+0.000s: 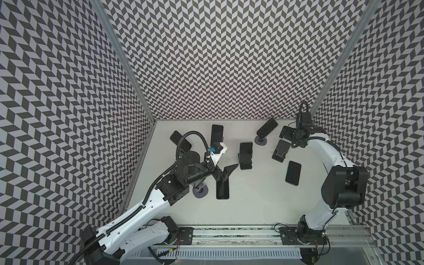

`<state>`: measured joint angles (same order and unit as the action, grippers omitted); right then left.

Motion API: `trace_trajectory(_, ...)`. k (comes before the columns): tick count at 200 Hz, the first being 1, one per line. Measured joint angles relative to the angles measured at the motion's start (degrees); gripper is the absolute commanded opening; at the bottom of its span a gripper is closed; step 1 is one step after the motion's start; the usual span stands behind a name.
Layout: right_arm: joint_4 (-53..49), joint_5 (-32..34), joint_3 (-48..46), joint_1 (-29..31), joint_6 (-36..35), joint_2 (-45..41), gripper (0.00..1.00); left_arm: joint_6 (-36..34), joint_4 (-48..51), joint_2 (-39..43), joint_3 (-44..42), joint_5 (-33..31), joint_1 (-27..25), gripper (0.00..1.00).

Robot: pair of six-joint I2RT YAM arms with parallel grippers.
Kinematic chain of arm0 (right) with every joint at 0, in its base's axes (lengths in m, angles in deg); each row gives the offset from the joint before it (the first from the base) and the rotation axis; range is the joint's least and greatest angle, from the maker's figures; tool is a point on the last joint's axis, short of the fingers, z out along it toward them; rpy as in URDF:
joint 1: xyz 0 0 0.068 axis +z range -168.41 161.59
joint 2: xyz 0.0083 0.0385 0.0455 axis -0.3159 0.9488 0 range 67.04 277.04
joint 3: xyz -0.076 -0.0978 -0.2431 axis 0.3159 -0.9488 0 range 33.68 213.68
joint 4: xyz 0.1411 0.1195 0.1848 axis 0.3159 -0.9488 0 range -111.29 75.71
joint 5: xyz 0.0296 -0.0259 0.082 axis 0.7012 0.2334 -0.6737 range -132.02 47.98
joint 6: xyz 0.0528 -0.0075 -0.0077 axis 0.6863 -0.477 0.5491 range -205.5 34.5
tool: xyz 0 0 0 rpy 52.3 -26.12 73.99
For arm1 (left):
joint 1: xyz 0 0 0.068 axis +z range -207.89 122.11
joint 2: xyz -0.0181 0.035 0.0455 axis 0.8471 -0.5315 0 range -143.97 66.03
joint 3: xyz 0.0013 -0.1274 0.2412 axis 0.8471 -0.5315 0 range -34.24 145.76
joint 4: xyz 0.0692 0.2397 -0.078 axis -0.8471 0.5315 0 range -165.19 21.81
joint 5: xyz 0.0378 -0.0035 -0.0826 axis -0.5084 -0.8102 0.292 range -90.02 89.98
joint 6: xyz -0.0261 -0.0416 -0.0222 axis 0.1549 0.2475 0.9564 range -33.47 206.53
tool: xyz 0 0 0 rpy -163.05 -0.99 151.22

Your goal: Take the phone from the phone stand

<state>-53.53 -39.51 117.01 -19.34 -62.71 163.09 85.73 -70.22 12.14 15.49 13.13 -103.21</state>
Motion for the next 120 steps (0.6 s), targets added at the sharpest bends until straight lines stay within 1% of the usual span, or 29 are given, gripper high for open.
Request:
trace_trajectory(82, -3.08, -1.49, 0.55, 1.07, 2.34, -7.85, 0.95, 0.09, -1.31, 0.28, -0.11, -0.57, 0.13, 0.86)
trace_trajectory(101, -3.48, -1.4, 0.55, 2.99, 2.93, -10.16, 0.94, 0.22, -1.75, 0.96, -0.7, -1.25, 0.37, 0.86)
trace_trajectory(120, -4.26, -0.55, 0.55, 7.28, 3.45, -12.37, 0.94, 0.5, -2.21, 2.1, -2.05, -2.19, 0.83, 0.86)
